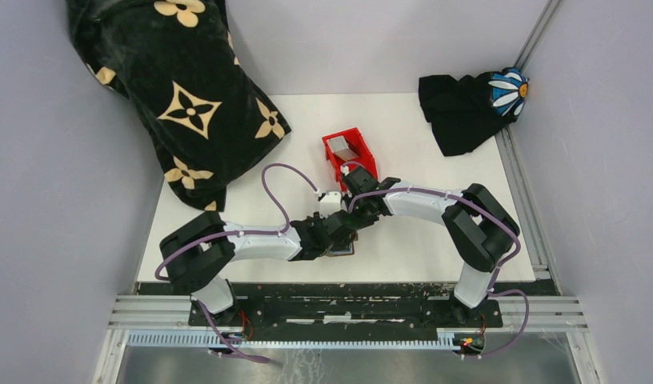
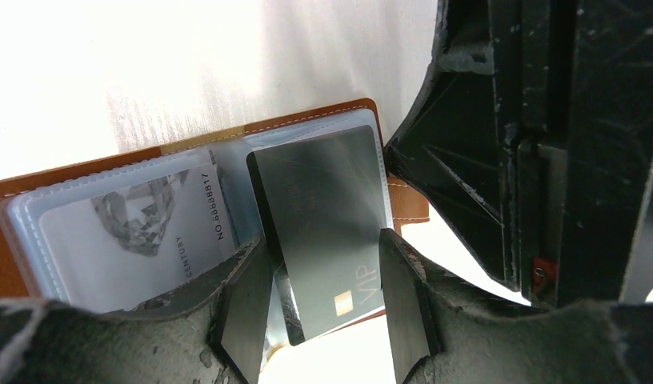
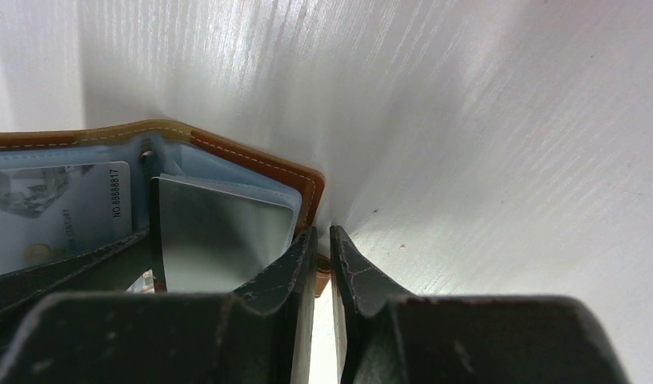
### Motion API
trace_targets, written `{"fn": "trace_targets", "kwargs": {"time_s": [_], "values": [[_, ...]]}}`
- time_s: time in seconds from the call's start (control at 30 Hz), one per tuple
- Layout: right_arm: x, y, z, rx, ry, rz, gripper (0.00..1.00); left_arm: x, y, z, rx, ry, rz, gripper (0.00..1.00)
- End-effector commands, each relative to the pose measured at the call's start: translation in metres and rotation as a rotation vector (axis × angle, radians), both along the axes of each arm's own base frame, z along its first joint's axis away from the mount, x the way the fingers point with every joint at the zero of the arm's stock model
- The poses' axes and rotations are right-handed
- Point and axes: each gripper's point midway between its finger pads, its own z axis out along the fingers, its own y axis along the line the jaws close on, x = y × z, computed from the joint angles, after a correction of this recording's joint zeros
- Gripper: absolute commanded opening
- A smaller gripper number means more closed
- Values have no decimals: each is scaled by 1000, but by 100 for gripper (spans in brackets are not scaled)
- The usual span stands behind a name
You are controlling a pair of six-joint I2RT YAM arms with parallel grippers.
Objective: Put the credit cards into the card holder
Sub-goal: Insert the credit card into the card holder.
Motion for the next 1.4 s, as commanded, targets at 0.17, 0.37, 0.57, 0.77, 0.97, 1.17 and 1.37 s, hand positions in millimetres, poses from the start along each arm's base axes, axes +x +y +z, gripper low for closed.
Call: {"fn": "trace_targets", "kwargs": {"time_s": [0.17,0.37,0.57,0.77,0.97,1.17,1.37], "values": [[-5,22,2,49,7,18,18,-28,-30,-1,-116,87,-107,57],[-5,24,5,53,2,21,18,-33,-25,-5,-80,88,-109,57],[-6,26,5,51,2,28,18,-35,-27,-7,-63,98,-116,57],[-6,25,5,46,1,30,18,-28,-15,-2,-4,64,-84,58],[-5,23,6,40,-7,35,18,-20,8,12,70,11,-41,63],[-5,24,5,37,-6,38,18,-16,16,23,92,-20,-24,64],[-6,23,3,36,-2,37,18,-9,16,40,74,-66,-8,64]]}}
